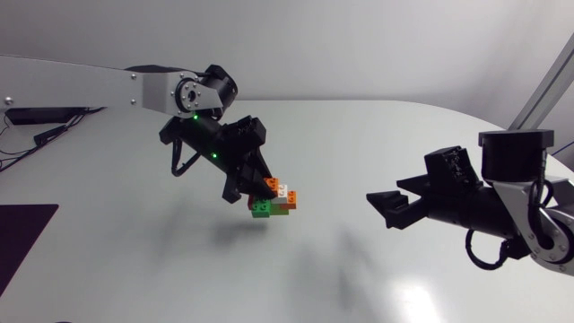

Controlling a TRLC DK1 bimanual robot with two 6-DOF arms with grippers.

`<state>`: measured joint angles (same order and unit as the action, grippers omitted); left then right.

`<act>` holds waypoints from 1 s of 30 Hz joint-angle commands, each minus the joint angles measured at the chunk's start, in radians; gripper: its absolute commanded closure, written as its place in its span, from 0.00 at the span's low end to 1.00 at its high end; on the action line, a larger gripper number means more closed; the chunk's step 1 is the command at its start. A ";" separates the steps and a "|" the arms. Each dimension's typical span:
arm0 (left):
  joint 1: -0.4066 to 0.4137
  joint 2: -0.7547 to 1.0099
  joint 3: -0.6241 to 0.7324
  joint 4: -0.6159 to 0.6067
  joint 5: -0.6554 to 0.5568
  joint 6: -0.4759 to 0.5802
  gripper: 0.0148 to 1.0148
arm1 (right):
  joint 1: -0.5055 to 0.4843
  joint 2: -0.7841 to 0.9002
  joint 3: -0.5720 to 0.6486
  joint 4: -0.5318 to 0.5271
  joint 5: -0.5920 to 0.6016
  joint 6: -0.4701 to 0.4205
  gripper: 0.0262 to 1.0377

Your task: Separate the duplo bricks

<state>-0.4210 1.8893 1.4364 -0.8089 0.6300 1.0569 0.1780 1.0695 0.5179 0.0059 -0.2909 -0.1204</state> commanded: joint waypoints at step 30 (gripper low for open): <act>-0.125 -0.090 -0.050 -0.006 0.034 -0.051 0.73 | 0.084 0.106 0.149 -0.247 -0.289 -0.094 0.03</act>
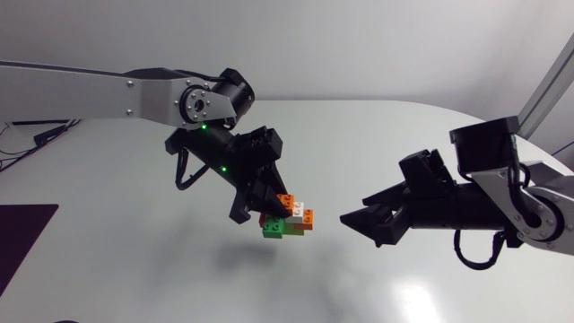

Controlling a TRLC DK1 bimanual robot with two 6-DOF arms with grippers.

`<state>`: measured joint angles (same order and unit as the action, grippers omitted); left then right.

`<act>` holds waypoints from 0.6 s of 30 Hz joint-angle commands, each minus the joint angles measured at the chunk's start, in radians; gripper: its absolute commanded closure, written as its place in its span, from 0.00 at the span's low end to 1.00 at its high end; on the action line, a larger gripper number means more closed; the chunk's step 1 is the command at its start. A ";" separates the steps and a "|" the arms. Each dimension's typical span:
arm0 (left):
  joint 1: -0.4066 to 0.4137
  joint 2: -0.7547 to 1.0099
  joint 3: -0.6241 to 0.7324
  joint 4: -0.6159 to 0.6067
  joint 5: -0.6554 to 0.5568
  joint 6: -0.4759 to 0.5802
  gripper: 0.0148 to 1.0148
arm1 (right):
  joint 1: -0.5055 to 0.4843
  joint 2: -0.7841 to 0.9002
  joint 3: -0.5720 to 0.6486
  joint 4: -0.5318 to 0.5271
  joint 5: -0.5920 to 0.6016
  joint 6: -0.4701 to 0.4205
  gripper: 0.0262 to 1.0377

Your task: Separate the duplo bricks

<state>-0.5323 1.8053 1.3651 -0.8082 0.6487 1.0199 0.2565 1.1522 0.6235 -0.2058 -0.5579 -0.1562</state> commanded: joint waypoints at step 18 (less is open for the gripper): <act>-0.055 0.078 0.177 -0.049 0.022 -0.032 0.73 | 0.021 0.190 0.212 -0.239 -0.117 -0.526 0.04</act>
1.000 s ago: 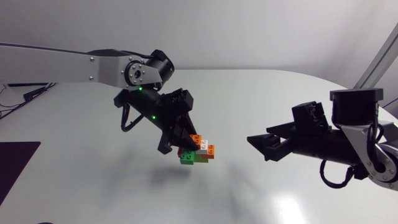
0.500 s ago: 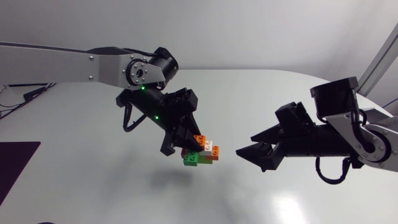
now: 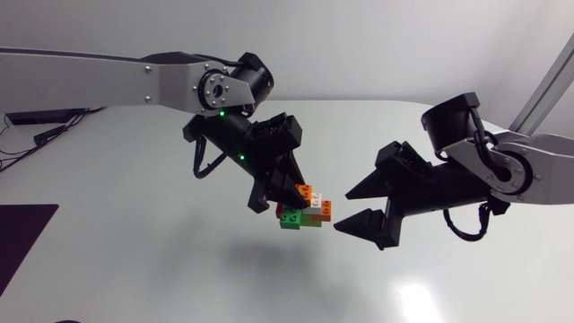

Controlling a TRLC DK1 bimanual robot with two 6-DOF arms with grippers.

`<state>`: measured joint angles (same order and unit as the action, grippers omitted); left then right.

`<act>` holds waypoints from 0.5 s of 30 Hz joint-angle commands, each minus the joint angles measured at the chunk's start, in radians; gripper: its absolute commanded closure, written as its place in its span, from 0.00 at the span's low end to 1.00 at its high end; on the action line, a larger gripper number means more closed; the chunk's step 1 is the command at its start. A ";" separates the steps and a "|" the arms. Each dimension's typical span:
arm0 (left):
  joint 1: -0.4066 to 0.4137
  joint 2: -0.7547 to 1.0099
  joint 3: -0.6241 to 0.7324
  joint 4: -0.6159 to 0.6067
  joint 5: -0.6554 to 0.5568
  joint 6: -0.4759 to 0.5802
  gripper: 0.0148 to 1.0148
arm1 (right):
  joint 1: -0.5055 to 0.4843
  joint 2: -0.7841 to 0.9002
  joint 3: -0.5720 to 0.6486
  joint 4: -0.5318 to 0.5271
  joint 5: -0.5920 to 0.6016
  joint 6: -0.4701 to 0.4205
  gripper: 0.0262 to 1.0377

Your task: Separate the duplo bricks

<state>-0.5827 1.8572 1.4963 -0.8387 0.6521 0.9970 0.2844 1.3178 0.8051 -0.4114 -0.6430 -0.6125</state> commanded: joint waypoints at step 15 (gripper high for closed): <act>-0.017 0.066 0.120 -0.092 0.066 0.003 0.73 | 0.018 0.132 0.118 -0.106 -0.129 -0.234 0.11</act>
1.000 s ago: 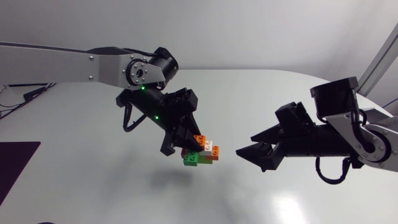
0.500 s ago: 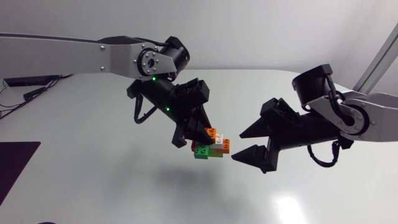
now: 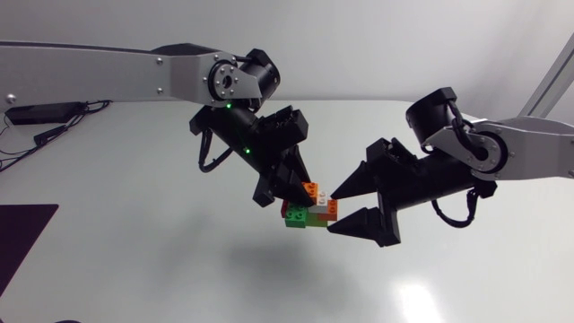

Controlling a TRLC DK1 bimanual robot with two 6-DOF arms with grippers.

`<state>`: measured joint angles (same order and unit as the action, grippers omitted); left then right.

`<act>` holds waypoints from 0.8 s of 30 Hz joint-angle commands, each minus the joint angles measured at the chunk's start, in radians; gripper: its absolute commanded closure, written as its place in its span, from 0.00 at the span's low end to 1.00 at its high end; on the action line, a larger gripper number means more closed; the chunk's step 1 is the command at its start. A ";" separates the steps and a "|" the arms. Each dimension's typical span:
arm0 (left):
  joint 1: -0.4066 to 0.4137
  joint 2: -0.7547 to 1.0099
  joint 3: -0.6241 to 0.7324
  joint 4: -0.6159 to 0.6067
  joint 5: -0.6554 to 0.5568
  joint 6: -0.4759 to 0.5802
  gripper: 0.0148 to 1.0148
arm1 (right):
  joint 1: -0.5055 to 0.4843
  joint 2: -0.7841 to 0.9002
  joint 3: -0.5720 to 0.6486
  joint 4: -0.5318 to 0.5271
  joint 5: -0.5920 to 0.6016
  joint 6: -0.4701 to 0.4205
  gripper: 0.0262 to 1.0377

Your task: Separate the duplo bricks

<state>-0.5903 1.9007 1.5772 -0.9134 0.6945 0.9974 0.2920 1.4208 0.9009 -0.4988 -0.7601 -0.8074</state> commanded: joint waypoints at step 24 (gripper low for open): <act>-0.043 0.035 0.058 -0.022 0.026 -0.005 0.72 | 0.032 0.081 0.021 0.042 -0.025 -0.006 0.69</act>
<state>-0.6243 1.9209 1.6077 -0.9203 0.7036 0.9970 0.3119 1.4788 0.9279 -0.4648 -0.7795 -0.8227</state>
